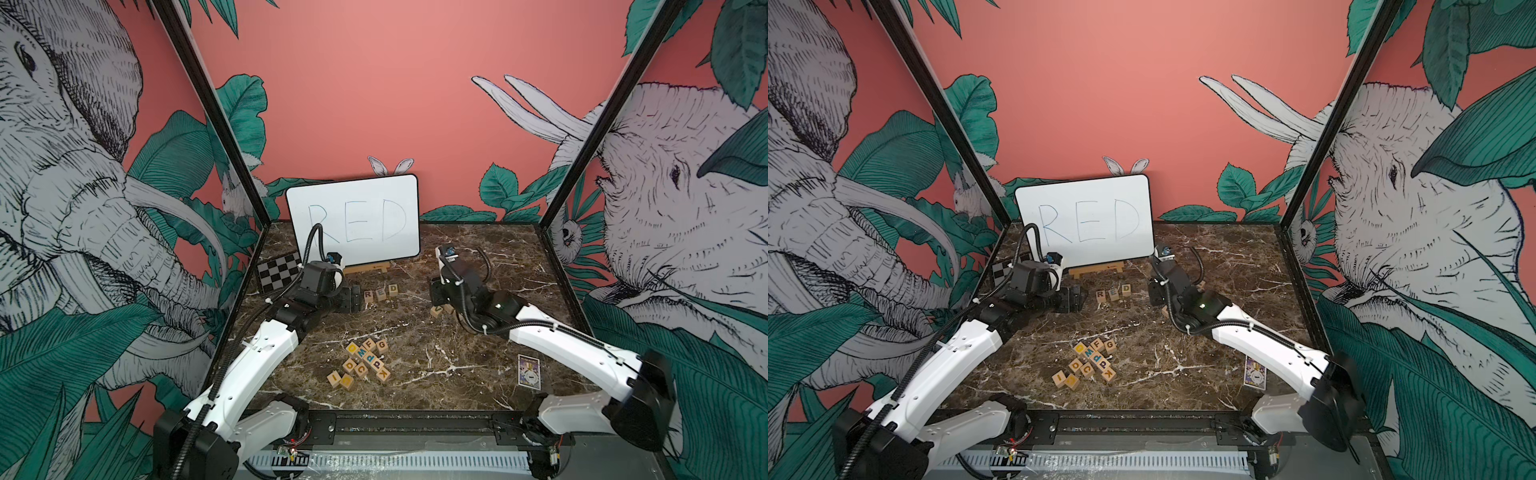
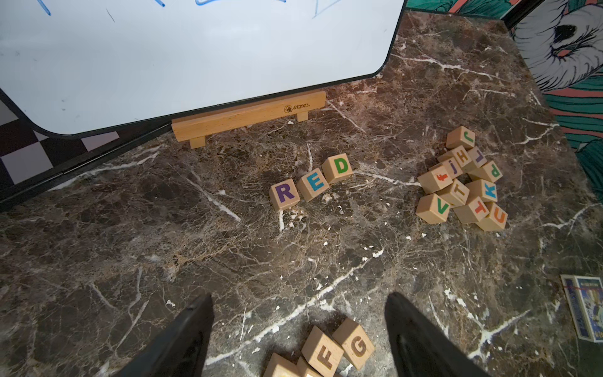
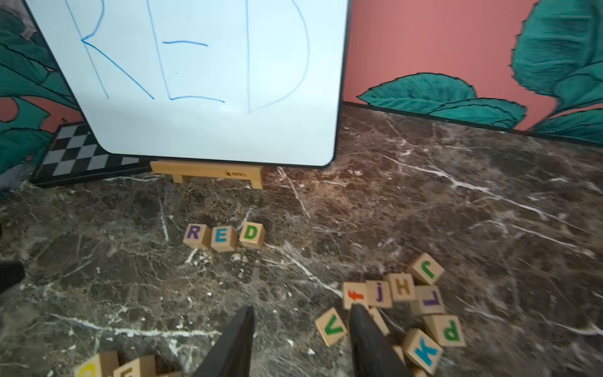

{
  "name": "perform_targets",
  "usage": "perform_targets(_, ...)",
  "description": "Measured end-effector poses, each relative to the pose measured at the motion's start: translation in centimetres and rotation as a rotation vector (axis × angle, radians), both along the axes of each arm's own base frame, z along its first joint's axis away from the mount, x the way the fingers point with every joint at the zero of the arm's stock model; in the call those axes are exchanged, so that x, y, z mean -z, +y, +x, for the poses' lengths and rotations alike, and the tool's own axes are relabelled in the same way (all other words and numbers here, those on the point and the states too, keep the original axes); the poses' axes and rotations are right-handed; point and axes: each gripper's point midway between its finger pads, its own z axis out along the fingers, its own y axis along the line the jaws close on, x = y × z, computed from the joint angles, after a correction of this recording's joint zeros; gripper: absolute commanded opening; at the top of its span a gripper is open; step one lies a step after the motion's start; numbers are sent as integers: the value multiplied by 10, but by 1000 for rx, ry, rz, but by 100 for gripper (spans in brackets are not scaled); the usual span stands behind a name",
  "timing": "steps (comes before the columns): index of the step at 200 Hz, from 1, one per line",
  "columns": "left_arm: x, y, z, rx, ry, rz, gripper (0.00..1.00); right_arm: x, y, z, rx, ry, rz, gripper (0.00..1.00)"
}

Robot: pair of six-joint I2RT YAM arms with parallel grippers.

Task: Assemble the uppercase word "red" with letter blocks
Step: Place the letter block at the center of the board, then reset both arms

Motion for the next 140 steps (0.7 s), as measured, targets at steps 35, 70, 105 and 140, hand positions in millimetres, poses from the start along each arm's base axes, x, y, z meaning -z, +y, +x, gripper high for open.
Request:
perform_targets(35, 4, 4, 2, -12, -14, 23, 89, -11, -52, -22, 69, -142, -25, 56)
perform_targets(70, 11, 14, 2, -42, -50, 53, 99, -36, -91, -46, 92, -314, 0, 68)
perform_targets(105, 12, 29, 4, -90, -111, 111, 99, -37, -112, -53, 110, -445, -101, 80)
perform_targets(140, 9, 53, 9, -181, -190, 199, 99, -21, -124, -42, 147, -486, -282, 92)
